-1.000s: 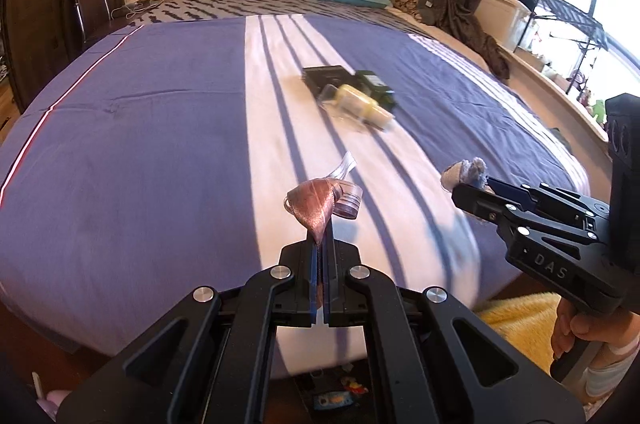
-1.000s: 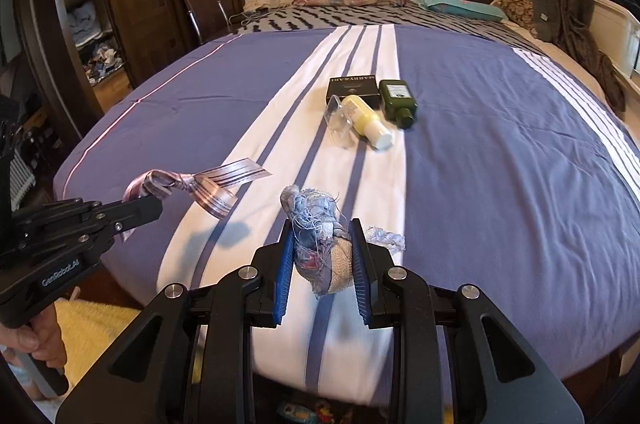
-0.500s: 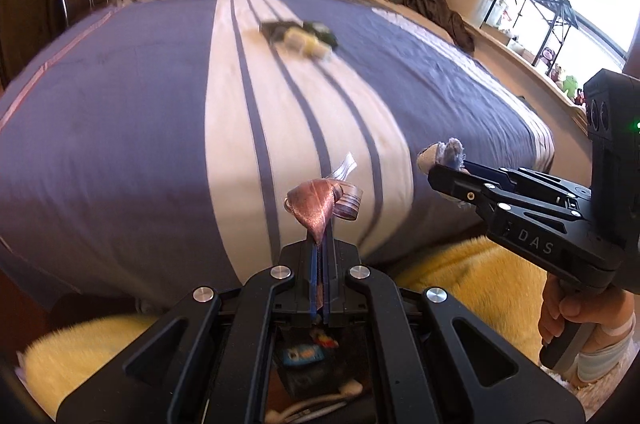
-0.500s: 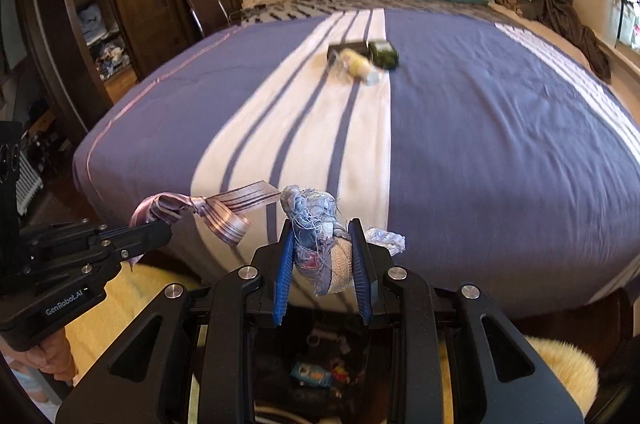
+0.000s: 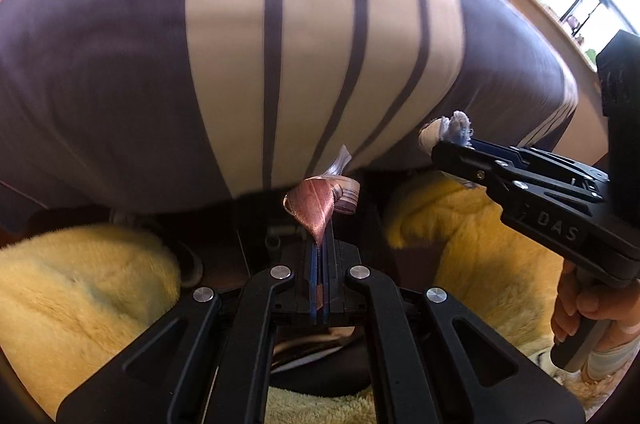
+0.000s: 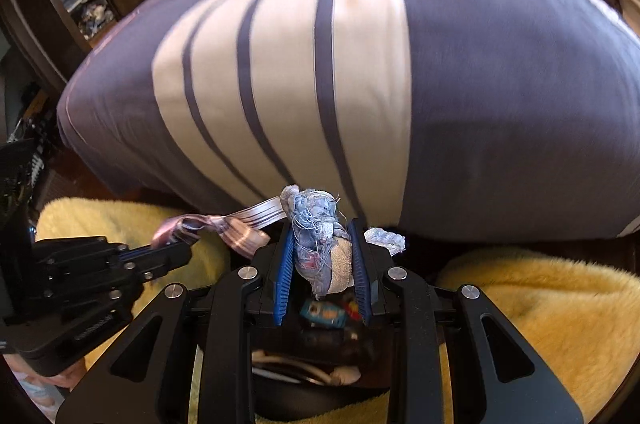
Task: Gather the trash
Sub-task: 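Lower the pink ribbon in the left tool and the bag in the right tool into the bin, opening both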
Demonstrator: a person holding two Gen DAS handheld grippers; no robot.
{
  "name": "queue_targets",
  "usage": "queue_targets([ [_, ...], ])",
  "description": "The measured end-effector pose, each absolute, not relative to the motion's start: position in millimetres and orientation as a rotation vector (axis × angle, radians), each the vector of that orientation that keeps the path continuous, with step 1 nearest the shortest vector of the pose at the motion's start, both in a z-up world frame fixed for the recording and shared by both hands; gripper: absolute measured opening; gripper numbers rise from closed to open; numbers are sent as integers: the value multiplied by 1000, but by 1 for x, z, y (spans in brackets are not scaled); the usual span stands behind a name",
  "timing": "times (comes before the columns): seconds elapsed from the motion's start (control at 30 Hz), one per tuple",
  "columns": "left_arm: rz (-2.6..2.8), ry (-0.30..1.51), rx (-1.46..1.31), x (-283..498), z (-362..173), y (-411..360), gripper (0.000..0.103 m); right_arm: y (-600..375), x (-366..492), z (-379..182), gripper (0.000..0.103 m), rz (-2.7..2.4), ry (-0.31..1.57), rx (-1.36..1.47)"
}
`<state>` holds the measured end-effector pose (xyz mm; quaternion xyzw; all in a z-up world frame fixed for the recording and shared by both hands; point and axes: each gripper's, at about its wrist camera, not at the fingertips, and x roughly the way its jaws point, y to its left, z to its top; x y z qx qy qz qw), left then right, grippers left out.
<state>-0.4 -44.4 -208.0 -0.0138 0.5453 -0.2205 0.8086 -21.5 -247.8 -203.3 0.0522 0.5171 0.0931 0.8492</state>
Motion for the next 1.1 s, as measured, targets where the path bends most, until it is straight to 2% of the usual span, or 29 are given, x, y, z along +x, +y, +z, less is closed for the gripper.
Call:
queue_targets([
  [0.3,-488,1334,-37,1,-263,-54,0,-247,-18,-250,28,175,1225,137],
  [0.67,-497,1388,-49,1,-276,-53,3,-250,-5,-258,31,183,1244,163],
  [0.8,-486,1395,-56,4,-276,-51,11,-257,-3,-264,42,174,1242,176],
  [0.97,-477,1386,-51,3,-274,-51,21,-261,-3,-259,48,165,1223,181],
  [1.1,-473,1356,-37,3,-264,-50,40,-262,-4,-245,58,145,1188,169],
])
